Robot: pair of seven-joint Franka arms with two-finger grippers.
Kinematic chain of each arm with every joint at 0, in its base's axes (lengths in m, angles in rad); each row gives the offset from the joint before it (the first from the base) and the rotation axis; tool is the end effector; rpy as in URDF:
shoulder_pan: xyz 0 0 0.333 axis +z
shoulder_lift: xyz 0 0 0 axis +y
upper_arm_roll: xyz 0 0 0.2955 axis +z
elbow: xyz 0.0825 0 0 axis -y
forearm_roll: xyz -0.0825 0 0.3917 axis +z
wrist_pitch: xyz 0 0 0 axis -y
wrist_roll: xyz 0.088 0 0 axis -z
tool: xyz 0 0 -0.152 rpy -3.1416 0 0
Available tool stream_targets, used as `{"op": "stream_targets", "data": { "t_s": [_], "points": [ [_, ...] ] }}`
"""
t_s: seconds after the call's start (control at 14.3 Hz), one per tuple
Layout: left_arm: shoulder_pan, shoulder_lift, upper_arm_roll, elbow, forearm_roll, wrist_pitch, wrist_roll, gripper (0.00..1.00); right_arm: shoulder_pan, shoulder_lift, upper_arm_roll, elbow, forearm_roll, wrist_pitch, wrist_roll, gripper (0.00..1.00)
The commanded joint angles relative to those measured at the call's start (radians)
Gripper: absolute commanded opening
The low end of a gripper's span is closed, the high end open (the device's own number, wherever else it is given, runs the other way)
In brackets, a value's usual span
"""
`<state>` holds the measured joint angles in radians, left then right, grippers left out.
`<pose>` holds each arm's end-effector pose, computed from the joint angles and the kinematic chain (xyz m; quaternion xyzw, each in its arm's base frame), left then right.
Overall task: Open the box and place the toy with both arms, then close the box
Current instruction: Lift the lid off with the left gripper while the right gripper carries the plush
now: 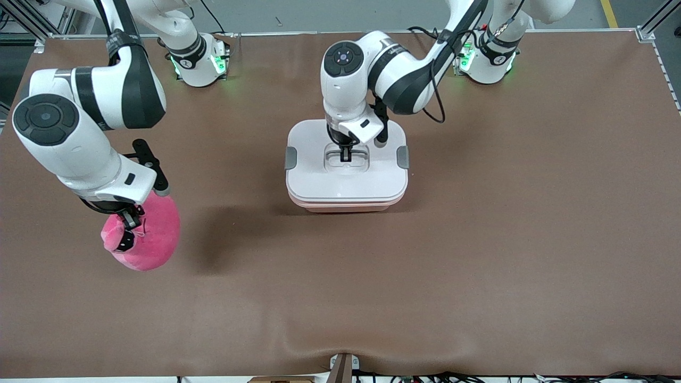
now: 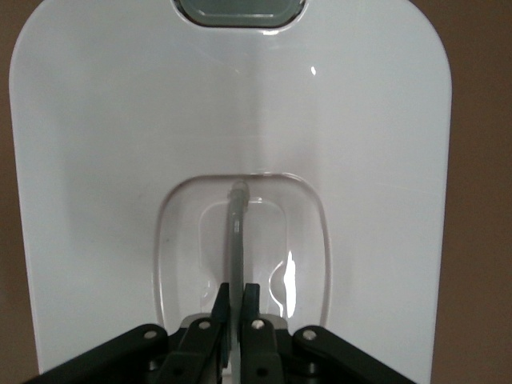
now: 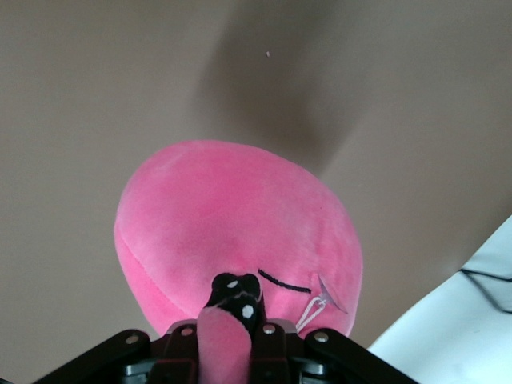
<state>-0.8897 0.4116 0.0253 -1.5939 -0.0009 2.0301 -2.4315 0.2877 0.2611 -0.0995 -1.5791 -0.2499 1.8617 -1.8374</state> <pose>0.4374 -0.5149 0.3310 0.7090 0.7051 0.0037 0.0127 0.6410 0.0964 0.4275 0.4937 0.8594 -0.0898 0.0981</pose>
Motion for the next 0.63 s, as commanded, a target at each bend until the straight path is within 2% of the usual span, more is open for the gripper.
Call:
{"op": "stream_targets", "data": {
  "t_s": [0.0,0.21,0.35,0.56],
  "points": [
    [0.034,-0.085,0.004,-0.06,0.024,-0.014,-0.006,0.0,0.037,-0.019,0.0,-0.007,-0.026,-0.051,0.146,0.0],
    [0.077,-0.135,0.005,-0.089,0.024,-0.014,0.003,0.0,0.12,-0.031,-0.002,-0.004,-0.026,-0.125,0.289,0.0],
    [0.098,-0.174,0.004,-0.136,0.065,-0.013,0.003,0.0,0.18,-0.034,-0.003,-0.002,-0.035,-0.162,0.363,0.0],
    [0.152,-0.269,0.001,-0.236,0.097,0.002,0.012,0.0,0.327,-0.045,0.0,0.001,-0.107,-0.257,0.559,0.0]
  ]
}}
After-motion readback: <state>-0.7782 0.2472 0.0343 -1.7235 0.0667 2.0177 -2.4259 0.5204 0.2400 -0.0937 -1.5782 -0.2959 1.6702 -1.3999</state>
